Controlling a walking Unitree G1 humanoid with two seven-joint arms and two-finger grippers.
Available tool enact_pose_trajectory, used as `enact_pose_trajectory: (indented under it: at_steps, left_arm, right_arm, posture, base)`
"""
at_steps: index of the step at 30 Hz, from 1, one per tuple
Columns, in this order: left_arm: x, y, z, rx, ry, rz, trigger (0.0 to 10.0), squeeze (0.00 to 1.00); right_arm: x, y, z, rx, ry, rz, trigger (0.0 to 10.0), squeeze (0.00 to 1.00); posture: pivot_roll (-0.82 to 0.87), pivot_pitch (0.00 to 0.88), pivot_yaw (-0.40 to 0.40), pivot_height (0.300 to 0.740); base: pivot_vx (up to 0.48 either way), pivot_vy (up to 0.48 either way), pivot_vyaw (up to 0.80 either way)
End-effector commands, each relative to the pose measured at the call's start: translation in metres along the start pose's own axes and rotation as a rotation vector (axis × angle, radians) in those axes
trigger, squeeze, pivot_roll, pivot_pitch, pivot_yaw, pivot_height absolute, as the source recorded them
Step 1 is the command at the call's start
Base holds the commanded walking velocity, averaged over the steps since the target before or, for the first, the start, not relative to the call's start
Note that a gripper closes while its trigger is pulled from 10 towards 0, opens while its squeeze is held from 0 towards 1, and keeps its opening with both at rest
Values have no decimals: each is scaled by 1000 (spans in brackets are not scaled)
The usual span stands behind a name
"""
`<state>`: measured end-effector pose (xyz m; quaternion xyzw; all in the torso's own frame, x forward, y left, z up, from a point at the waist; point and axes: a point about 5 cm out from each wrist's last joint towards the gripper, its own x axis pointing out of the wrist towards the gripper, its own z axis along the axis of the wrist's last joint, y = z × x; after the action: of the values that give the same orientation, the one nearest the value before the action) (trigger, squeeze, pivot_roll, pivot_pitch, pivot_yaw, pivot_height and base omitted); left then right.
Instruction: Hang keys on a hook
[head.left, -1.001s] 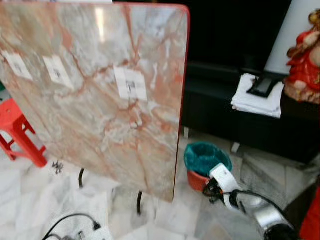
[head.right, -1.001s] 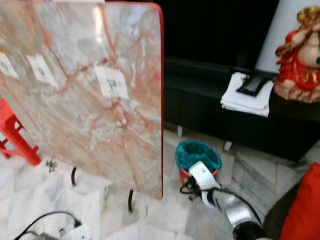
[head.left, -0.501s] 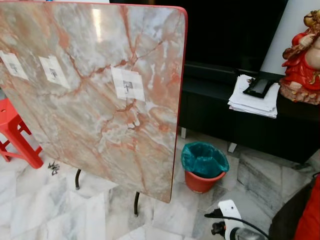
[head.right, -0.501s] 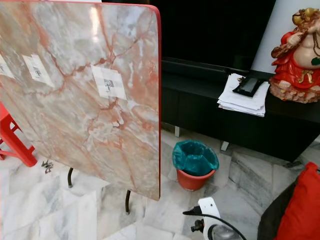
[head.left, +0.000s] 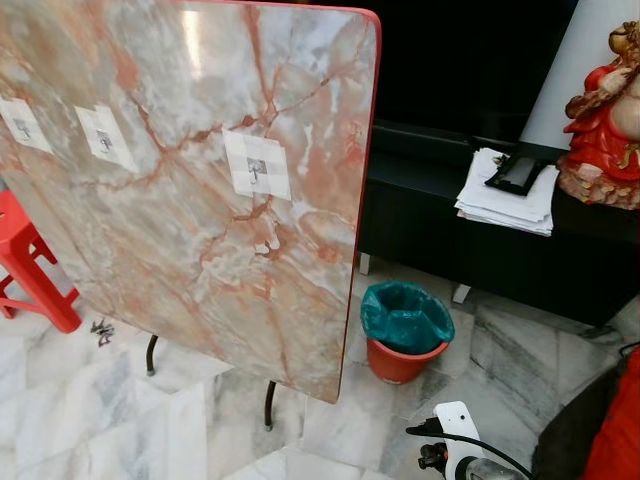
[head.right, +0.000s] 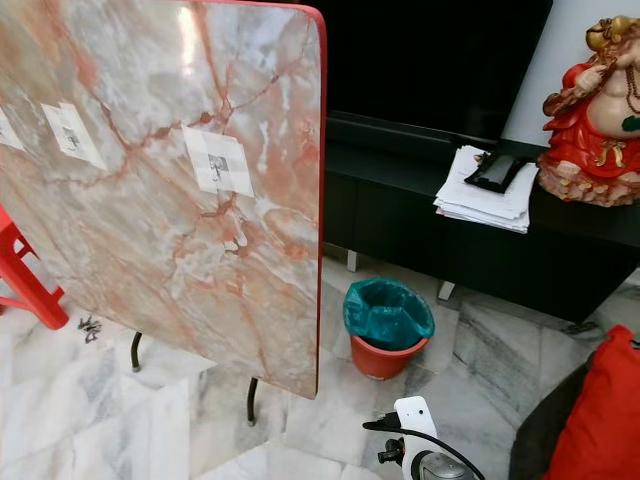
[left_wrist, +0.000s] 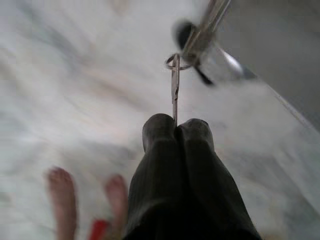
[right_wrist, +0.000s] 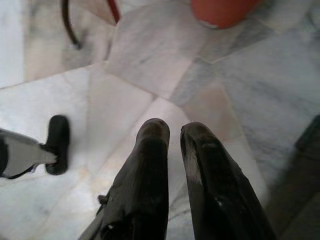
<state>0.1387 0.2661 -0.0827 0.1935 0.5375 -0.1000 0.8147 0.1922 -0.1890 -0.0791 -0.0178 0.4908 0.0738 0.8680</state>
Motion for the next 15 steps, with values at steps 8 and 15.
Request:
enact_pose_trajectory:
  at_steps: [8, 15]
  left_arm:
    - [-7, 13, 124, -29, -445, 250, 10000, 0]
    - [-24, 27, 151, -59, -621, 319, 10000, 0]
  right_arm:
    - [-1, 1, -13, 20, 13, -40, 10000, 0]
    - [0, 4, -18, -3, 32, -56, 10000, 0]
  posture:
    - [-54, 19, -28, 740]
    - [-56, 13, -35, 740]
  base:
    - [0, 0, 0]
    - [0, 0, 0]
